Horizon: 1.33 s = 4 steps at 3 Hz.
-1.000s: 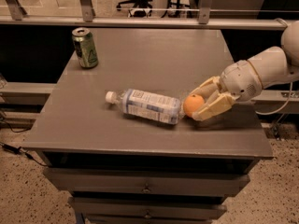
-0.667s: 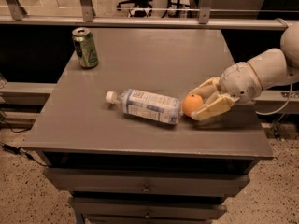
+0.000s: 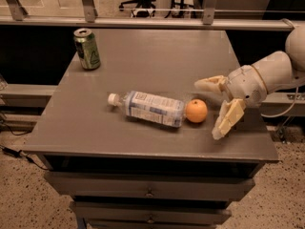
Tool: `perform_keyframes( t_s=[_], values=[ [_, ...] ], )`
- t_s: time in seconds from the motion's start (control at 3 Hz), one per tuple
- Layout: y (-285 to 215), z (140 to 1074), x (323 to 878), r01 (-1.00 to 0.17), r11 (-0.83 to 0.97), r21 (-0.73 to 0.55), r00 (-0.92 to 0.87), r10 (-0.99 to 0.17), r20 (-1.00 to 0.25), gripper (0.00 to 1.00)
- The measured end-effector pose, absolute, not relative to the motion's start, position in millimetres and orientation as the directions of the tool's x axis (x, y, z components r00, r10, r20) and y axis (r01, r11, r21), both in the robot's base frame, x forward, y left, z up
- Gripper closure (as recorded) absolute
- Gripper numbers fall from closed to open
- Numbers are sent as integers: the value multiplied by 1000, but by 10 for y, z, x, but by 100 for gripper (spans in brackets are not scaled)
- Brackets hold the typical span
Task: Move orange near blue plastic bottle
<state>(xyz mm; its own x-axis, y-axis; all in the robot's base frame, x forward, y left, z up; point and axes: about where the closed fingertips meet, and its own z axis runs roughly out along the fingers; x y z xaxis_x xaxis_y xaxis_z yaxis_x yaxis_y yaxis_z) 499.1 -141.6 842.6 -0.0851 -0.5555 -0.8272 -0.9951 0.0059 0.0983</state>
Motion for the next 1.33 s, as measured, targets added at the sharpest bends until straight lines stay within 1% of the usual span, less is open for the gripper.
perform_keyframes(
  t_s=[0.33, 0.67, 1.0, 1.33],
  values=[
    [-1455, 8478, 5005, -996, 12, 88, -80, -555, -828, 0],
    [-1600, 8758, 5080, -999, 43, 30, -48, -546, -836, 0],
    [-1838, 9292, 5117, -991, 98, -94, 28, -535, -844, 0],
    [-2161, 9822, 5093, -952, 210, -221, 84, -517, -852, 0]
  ],
)
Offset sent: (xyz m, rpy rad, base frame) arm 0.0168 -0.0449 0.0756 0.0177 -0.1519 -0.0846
